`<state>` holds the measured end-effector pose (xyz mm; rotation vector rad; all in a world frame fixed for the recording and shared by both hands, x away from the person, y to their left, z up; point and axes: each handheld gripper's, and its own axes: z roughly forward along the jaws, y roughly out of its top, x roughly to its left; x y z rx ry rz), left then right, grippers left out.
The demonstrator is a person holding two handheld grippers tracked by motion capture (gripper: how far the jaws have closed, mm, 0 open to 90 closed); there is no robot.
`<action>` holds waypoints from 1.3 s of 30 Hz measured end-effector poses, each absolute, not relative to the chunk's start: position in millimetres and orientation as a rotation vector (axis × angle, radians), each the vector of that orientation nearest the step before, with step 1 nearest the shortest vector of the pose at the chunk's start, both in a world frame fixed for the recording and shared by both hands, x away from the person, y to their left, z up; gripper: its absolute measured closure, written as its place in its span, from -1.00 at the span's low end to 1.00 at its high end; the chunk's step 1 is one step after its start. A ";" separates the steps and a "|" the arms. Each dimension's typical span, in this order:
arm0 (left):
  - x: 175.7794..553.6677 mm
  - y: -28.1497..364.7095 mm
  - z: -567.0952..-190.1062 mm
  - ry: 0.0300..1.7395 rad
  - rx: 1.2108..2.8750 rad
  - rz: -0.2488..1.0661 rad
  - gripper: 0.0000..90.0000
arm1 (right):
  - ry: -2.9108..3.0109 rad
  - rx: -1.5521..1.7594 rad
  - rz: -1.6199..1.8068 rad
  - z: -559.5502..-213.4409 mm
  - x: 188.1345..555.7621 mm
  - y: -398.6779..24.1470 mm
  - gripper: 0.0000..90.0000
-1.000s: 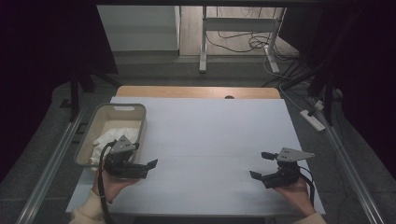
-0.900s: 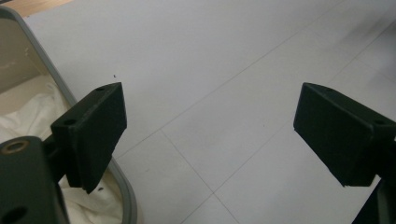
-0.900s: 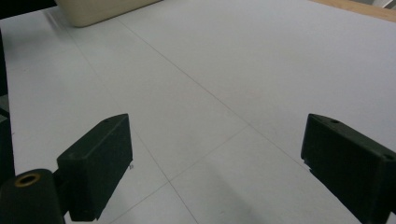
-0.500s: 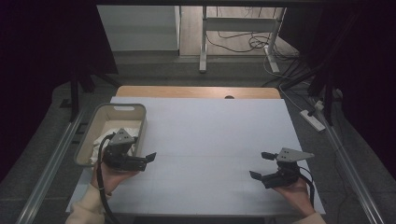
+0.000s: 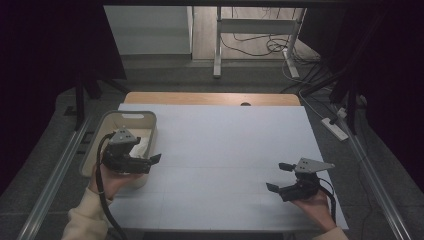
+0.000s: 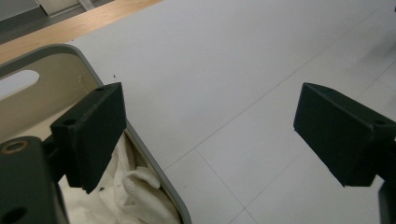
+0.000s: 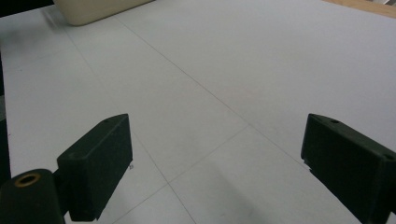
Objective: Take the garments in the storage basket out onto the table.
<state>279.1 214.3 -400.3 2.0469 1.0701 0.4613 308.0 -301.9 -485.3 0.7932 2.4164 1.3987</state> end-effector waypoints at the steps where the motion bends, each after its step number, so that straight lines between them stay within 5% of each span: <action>1: 279.7 214.9 -400.6 1.071 2.045 0.462 -0.77 | 2.419 0.793 1.397 -485.6 308.1 -301.6 -0.80; 39: 295.5 286.5 -425.4 1.323 1.997 0.480 -0.79 | 2.449 0.800 1.324 -492.2 307.7 -300.5 -0.80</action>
